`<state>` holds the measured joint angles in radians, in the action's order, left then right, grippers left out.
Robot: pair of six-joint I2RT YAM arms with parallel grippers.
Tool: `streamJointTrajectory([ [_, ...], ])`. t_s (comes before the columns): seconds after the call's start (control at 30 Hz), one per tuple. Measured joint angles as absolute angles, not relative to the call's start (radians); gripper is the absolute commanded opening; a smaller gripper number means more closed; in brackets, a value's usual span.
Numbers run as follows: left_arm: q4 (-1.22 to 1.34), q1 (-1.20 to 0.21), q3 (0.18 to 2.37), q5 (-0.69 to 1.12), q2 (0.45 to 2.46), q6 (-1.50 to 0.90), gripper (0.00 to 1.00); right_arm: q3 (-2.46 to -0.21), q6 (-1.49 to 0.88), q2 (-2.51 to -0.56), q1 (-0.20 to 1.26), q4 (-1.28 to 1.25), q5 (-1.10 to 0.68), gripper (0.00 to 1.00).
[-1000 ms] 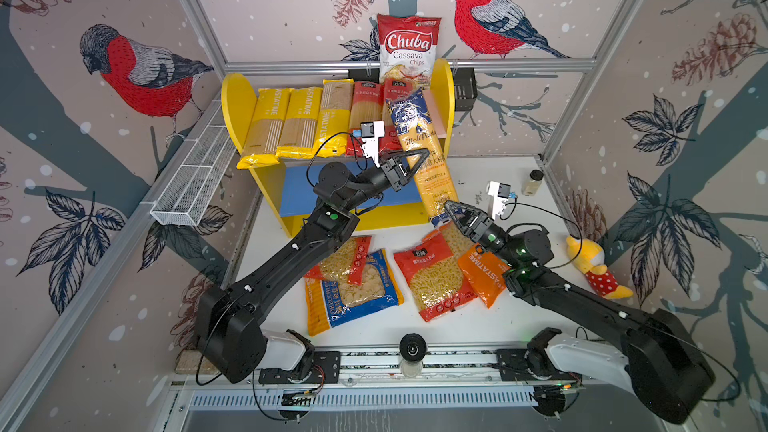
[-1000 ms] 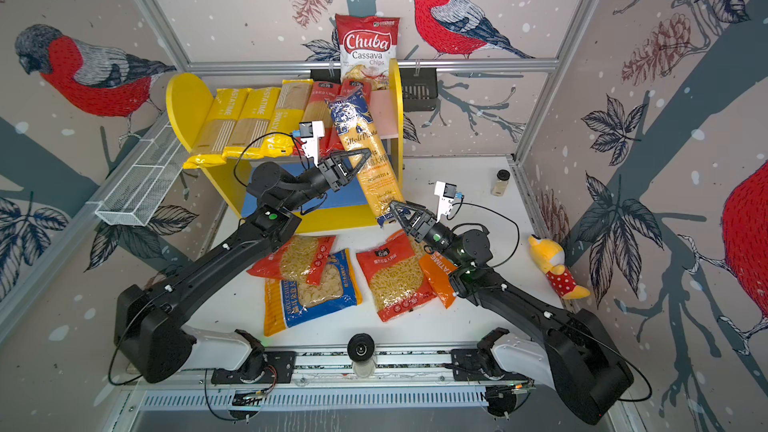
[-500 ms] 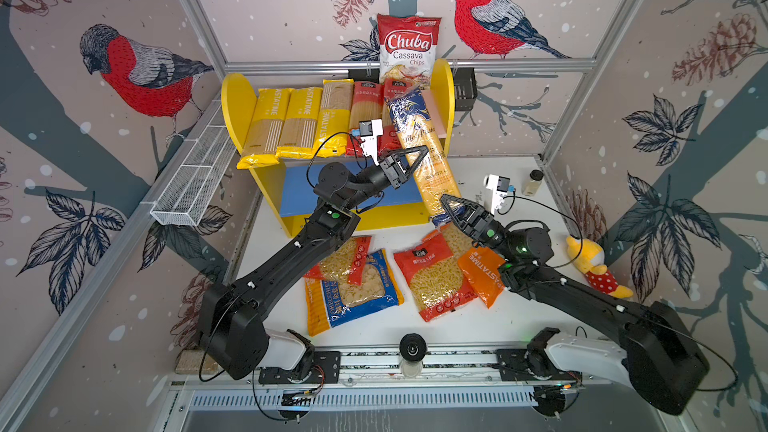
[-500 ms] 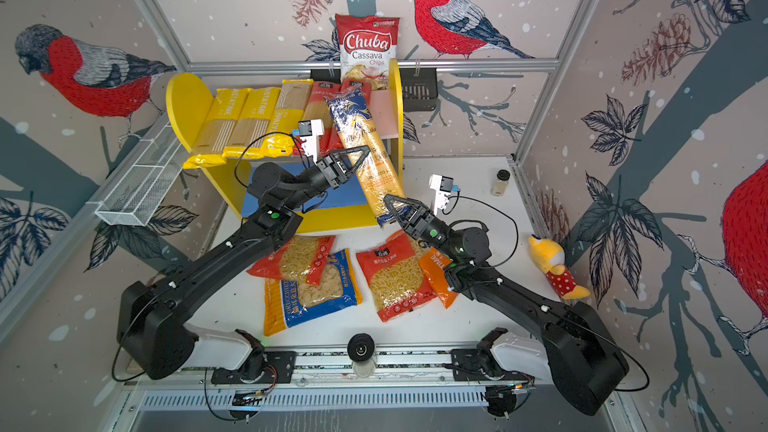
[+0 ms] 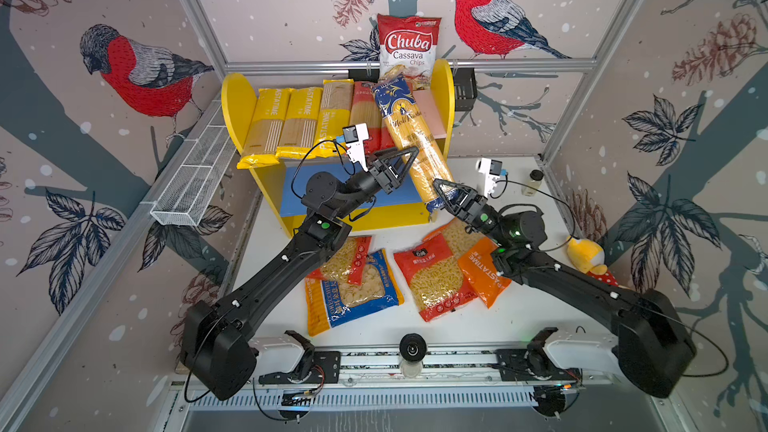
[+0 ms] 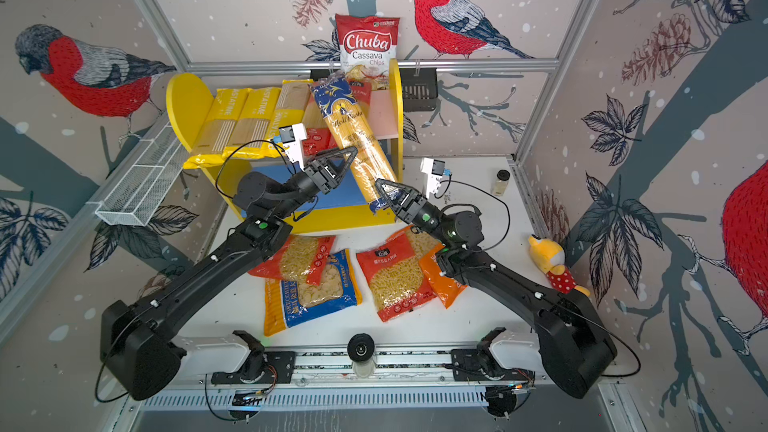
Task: Arrange pasta packages on shelves
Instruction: Pick up the pasta bag, then place the pasta bag on the shelf.
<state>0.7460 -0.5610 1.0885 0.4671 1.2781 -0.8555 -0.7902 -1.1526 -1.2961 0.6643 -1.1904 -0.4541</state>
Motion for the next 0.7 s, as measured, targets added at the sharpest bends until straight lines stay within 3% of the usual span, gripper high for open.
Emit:
streamJointTrajectory([
  [0.7,0.611,-0.57,0.769,0.346,1.062,-0.777,0.54,-1.227,-1.259,-1.485,0.651,-0.736,-0.083,0.0],
])
